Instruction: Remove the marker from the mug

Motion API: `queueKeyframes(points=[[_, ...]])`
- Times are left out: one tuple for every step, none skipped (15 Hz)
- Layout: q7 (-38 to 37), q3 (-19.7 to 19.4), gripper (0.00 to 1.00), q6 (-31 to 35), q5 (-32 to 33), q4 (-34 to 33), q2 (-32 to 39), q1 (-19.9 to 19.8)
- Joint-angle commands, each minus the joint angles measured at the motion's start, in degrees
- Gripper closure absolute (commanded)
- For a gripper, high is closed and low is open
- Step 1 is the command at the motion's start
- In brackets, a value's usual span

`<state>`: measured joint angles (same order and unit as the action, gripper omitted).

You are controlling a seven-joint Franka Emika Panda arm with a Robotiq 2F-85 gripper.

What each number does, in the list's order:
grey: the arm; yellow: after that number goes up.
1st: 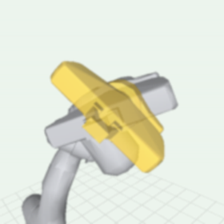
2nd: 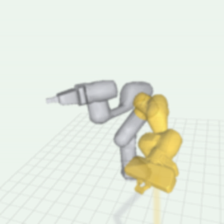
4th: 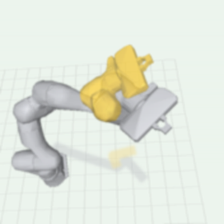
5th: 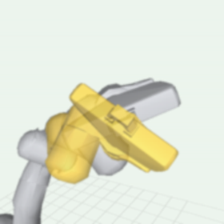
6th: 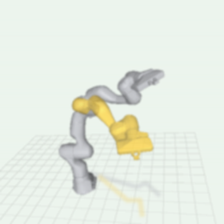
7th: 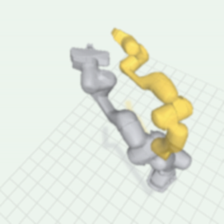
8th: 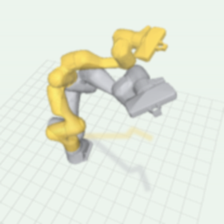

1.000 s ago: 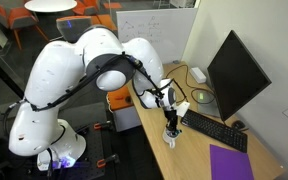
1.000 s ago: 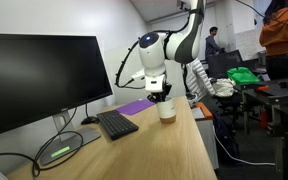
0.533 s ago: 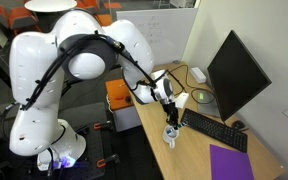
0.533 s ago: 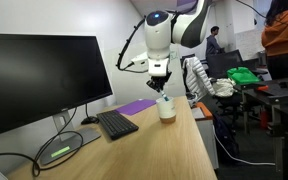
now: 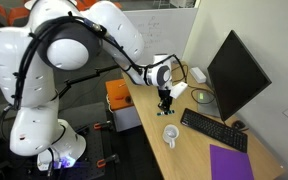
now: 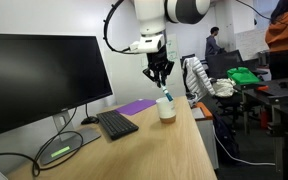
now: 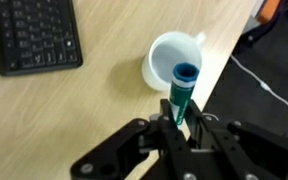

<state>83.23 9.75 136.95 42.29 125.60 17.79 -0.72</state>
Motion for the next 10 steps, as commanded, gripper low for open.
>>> queueKeyframes(points=[[4.2,1.9,0.95,-0.7,-10.9,-6.9,5.8,2.3],[5.1,2.7,0.95,-1.6,-13.5,-10.0,8.4,3.0],[6.0,3.2,0.95,-2.4,-15.7,-12.9,10.7,3.6],[8.1,4.1,0.95,-3.0,-18.2,-16.2,13.4,3.7],[10.0,4.8,0.95,-4.1,-20.6,-19.4,16.0,3.8],[12.9,6.0,0.95,-5.7,-23.8,-23.0,18.9,3.5],[15.1,6.8,0.95,-7.4,-26.4,-26.3,21.5,3.2],[16.8,7.3,0.95,-9.4,-28.5,-29.8,24.2,3.3],[18.2,7.4,0.95,-11.4,-30.1,-33.2,26.7,3.6],[19.9,7.7,0.95,-13.3,-31.5,-36.6,29.2,3.8]])
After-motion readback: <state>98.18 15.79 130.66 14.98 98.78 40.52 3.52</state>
